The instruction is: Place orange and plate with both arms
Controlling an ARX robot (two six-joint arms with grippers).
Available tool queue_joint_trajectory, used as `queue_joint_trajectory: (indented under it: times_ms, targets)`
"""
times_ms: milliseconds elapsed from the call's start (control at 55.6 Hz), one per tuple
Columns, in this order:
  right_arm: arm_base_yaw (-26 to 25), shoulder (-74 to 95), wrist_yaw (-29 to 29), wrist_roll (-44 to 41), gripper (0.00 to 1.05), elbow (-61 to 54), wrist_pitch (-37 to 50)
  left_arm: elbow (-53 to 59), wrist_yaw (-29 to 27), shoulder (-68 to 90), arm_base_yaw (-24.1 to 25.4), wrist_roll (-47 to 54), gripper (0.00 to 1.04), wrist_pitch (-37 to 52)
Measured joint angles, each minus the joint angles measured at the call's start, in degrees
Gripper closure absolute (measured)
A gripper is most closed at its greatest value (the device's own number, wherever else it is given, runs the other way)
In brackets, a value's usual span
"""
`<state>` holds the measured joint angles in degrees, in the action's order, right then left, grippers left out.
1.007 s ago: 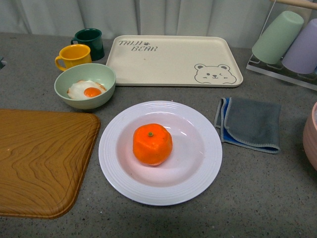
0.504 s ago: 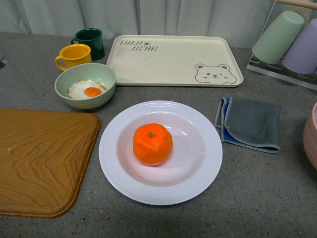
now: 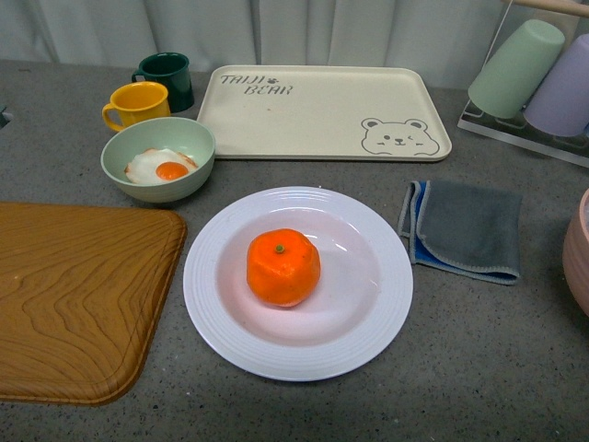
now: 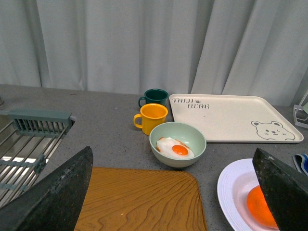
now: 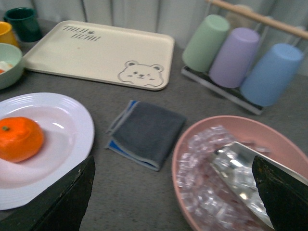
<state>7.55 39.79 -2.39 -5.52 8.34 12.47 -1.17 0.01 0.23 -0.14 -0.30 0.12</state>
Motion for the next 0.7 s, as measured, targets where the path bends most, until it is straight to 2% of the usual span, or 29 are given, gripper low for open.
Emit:
queue_joint_trajectory:
  times_ms: [180, 324, 486, 702]
  targets:
    - [4.74, 27.32, -6.05, 8.81, 0.09, 8.22, 8.04, 0.00, 0.00, 0.00, 0.00, 0.00, 0.07, 0.00]
    - [8.13, 43.43, -10.16, 15.69, 0.09, 15.98, 5.44, 0.00, 0.00, 0.00, 0.00, 0.00, 0.07, 0.00]
    - [8.57, 54.25, -13.97, 21.57, 0.09, 22.16, 1.88, 0.00, 0.00, 0.00, 0.00, 0.00, 0.07, 0.00]
    - [6.82, 62.88, -19.98, 27.63, 0.09, 24.50, 4.35, 0.00, 0.00, 0.00, 0.00, 0.00, 0.07, 0.00]
